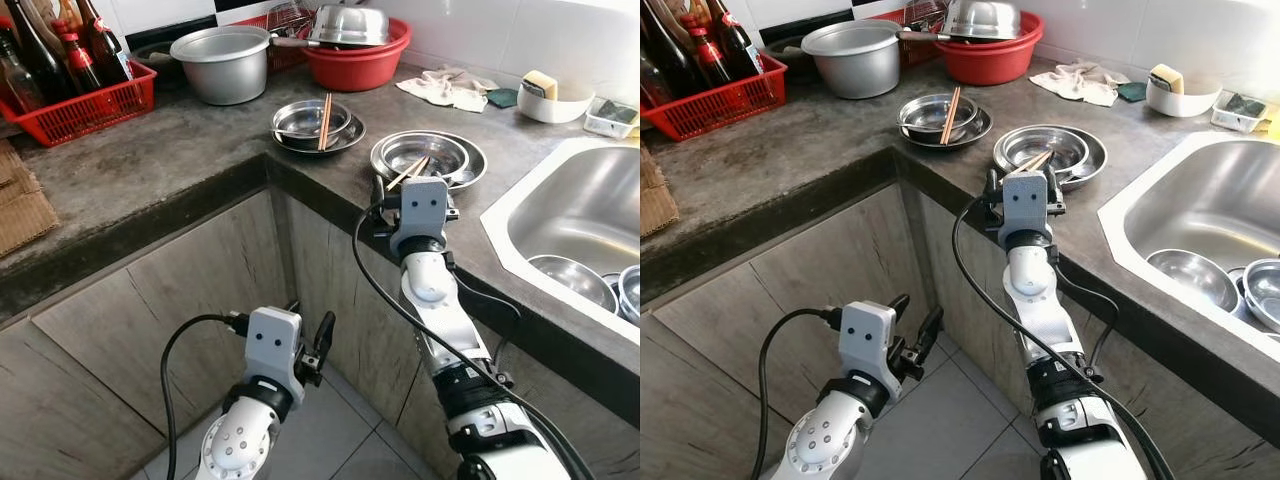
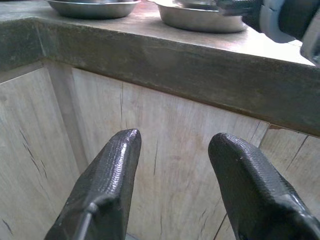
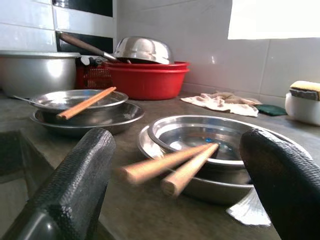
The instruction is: Kitchen organization
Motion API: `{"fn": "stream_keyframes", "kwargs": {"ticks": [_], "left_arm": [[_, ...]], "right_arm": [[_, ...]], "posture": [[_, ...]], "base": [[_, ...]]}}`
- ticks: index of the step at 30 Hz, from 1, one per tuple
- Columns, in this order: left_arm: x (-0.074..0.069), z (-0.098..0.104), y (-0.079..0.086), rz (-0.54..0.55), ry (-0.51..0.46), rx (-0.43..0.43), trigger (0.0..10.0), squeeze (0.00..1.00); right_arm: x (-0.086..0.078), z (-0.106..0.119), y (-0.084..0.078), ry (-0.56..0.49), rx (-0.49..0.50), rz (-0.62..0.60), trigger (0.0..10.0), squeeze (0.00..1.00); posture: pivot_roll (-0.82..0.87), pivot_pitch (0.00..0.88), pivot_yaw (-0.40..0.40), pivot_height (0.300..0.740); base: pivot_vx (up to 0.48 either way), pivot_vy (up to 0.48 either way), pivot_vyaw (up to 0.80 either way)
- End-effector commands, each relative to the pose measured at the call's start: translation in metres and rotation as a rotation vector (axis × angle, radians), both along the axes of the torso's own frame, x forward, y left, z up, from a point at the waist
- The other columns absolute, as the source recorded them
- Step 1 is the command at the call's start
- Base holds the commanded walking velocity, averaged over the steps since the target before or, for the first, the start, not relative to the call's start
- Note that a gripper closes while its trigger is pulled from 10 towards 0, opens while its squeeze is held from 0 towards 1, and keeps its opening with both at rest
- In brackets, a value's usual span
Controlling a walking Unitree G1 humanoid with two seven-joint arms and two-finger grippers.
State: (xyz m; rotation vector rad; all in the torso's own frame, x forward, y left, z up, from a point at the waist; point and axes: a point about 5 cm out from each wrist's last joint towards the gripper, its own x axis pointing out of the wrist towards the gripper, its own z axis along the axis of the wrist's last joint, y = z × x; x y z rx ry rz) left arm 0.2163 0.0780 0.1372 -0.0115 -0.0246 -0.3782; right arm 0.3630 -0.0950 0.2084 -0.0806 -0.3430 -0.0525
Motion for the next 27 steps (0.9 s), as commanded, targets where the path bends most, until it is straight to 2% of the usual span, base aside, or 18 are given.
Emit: {"fn": "stream_keyframes", "kwargs": {"ticks": [1, 25, 26, 27], "left_arm": [[-0.002, 0.001, 0.001, 0.006, 0.001, 0.010, 10.0, 0.00], [-0.001, 0.005, -0.002, -0.009, -0.018, -0.008, 10.0, 0.00], [-0.001, 0.005, -0.002, -0.010, -0.018, -0.009, 10.0, 0.00], [-0.002, 0.006, -0.004, -0.021, -0.024, -0.015, 10.0, 0.00]], "right_arm": [[0.003, 0.005, 0.006, -0.019, 0.014, 0.009, 10.0, 0.00], [0.014, 0.001, 0.012, 0.008, 0.005, -0.017, 10.0, 0.00], [0.014, 0.001, 0.012, 0.008, 0.006, -0.016, 8.4, 0.00], [0.014, 0.000, 0.012, 0.014, 0.009, -0.016, 5.1, 0.00]], "posture": [[0.09, 0.133, 0.004, 0.740], [0.09, 0.127, 0.000, 0.740], [0.09, 0.127, 0.000, 0.740], [0.09, 0.126, -0.002, 0.740]], "base": [[0.000, 0.000, 0.00], [0.000, 0.000, 0.00], [0.000, 0.000, 0.00], [0.000, 0.000, 0.00]]}}
